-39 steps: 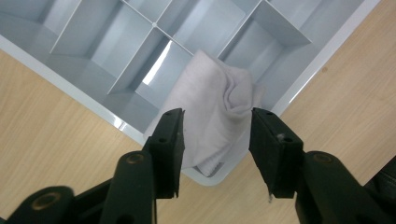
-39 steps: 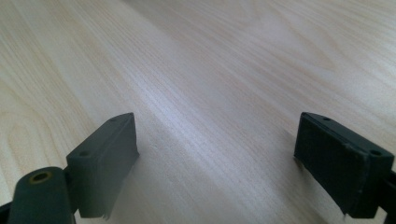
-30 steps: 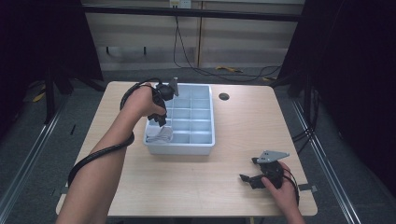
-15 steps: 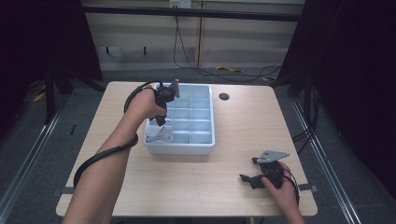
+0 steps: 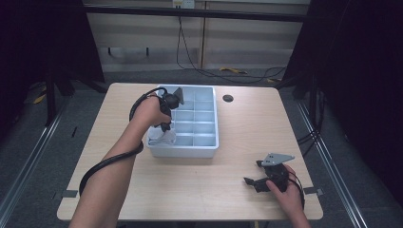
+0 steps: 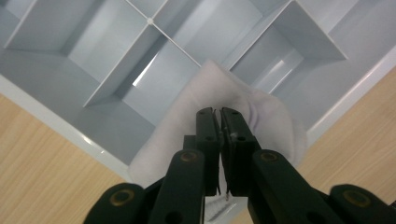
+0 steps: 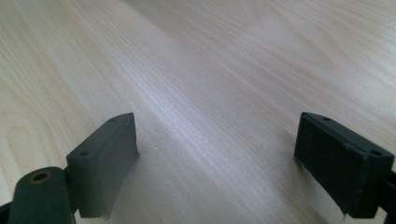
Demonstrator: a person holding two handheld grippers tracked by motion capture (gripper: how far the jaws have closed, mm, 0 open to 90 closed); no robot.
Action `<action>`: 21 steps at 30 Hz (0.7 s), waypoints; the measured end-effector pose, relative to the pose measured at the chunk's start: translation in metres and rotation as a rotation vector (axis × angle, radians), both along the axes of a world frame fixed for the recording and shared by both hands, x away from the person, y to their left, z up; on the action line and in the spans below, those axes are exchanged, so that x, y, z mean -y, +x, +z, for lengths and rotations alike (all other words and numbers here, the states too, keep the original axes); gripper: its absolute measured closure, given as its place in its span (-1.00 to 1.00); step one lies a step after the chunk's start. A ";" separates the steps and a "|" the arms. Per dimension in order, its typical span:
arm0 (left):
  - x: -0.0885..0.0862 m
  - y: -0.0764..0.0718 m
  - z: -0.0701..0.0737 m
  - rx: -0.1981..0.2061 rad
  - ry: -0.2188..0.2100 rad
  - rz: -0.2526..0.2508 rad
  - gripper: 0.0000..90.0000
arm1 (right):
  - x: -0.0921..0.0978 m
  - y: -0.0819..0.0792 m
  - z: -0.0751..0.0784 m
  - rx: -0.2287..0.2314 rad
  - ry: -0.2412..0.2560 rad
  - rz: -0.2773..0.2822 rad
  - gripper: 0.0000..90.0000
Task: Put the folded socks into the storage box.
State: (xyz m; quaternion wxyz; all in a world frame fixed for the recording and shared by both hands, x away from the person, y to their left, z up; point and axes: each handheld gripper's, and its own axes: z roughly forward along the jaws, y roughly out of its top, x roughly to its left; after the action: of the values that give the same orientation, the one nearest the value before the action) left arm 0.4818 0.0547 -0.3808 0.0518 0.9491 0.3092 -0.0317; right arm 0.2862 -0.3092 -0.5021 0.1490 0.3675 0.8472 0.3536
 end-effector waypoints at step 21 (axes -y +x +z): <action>-0.002 -0.011 -0.020 0.006 0.012 -0.017 0.96 | 0.000 0.000 0.000 0.002 0.001 0.003 -0.72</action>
State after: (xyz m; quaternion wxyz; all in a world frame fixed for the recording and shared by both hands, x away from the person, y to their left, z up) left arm 0.4709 0.0571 -0.4012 0.0470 0.9521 0.3009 -0.0274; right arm 0.2862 -0.3091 -0.5023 0.1490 0.3659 0.8475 0.3544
